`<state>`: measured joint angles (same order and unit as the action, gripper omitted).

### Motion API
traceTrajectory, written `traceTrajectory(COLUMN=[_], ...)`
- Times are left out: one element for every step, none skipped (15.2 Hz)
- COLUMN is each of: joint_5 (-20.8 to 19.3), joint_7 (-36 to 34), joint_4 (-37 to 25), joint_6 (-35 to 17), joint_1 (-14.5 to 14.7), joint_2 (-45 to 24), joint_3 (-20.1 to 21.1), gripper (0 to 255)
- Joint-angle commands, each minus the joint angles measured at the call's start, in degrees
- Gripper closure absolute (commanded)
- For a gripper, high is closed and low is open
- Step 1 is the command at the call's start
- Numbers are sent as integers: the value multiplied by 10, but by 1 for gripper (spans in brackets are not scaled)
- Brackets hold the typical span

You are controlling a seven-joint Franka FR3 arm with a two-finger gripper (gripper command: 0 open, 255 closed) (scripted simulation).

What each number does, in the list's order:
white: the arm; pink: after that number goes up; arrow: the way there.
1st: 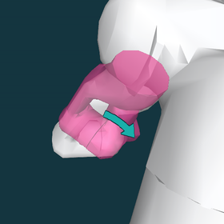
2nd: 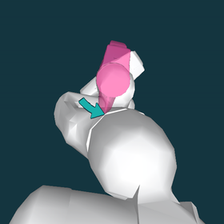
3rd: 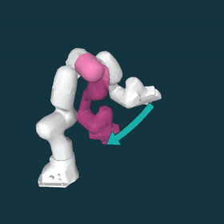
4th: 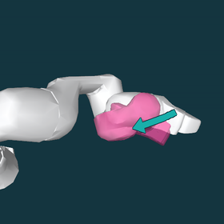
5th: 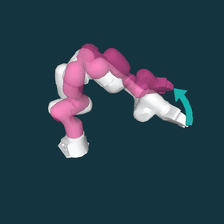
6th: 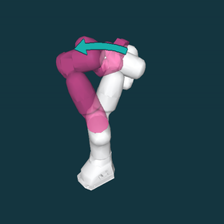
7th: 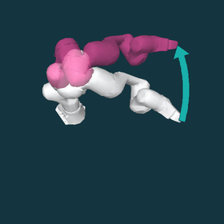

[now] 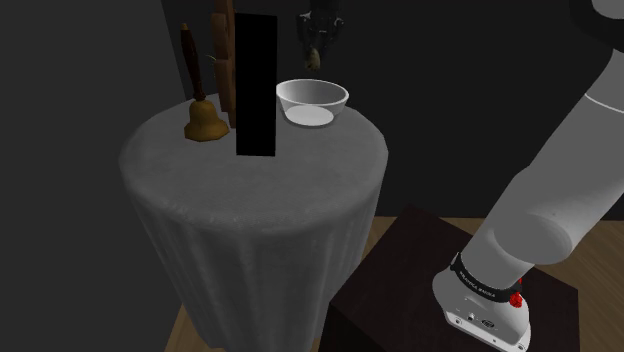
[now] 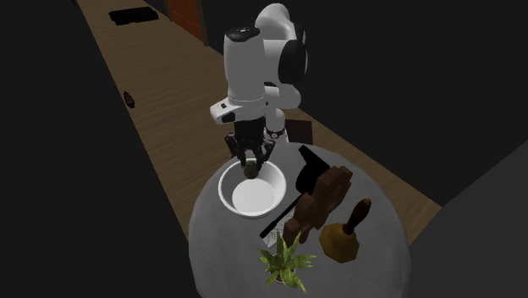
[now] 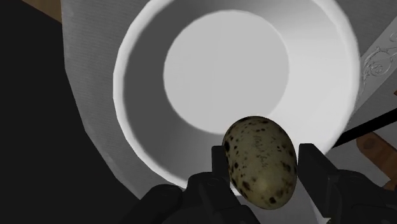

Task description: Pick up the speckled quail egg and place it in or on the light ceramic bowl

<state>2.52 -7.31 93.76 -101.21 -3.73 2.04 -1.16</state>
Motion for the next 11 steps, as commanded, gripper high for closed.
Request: traceTrajectory(joint_5=[0, 0, 0, 0, 0, 0, 0, 0, 0, 0, 0], joint_7=[0, 1, 1, 1, 2, 2, 2, 2, 2, 2, 2], joint_4=[22, 32, 41, 50, 59, 68, 82, 82, 82, 82, 82], joint_6=[-17, -25, -33, -41, -49, -57, -70, -70, -70, -70, -70], joint_1=[0, 0, 0, 0, 0, 0, 0, 0, 0, 0, 0], joint_2=[5, 7, 8, 9, 10, 11, 12, 12, 12, 12, 12], joint_3=[0, 0, 0, 0, 0, 0, 0, 0, 0, 0, 0], gripper=[255, 255, 255, 255, 255, 255, 255, 255, 255, 255, 255])
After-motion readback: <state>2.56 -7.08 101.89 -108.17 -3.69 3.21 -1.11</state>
